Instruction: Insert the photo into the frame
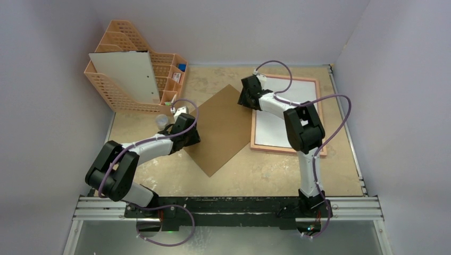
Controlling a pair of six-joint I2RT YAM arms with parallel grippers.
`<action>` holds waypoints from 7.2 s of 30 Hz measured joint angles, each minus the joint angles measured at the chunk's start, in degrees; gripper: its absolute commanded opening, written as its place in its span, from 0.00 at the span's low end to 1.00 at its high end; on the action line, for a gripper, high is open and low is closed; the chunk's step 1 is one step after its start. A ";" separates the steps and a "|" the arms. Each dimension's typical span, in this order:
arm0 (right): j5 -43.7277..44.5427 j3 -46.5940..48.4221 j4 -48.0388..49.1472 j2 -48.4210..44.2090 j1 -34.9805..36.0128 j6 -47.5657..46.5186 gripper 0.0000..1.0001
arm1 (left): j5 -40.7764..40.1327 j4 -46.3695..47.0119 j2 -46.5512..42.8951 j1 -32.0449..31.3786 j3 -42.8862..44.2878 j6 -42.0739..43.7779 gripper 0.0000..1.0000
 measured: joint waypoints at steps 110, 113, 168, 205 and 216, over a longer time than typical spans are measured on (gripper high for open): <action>-18.05 -33.38 15.65 -20.50 -2.58 5.97 0.50 | 15.52 -4.61 9.25 10.93 10.47 16.50 0.58; -19.41 -34.45 16.85 -21.20 -3.04 6.27 0.49 | 15.52 -4.39 9.20 10.93 10.34 16.50 0.58; -8.92 -49.20 9.25 -38.91 -16.35 3.98 0.75 | 25.59 17.31 18.47 -2.47 11.54 5.46 0.54; -37.75 -51.82 13.77 -57.22 -17.68 3.21 0.17 | 25.99 11.89 19.52 -2.78 15.43 4.09 0.54; -34.38 -42.91 1.62 -57.20 -16.24 6.51 0.00 | 25.46 7.32 19.43 -3.72 18.40 4.26 0.56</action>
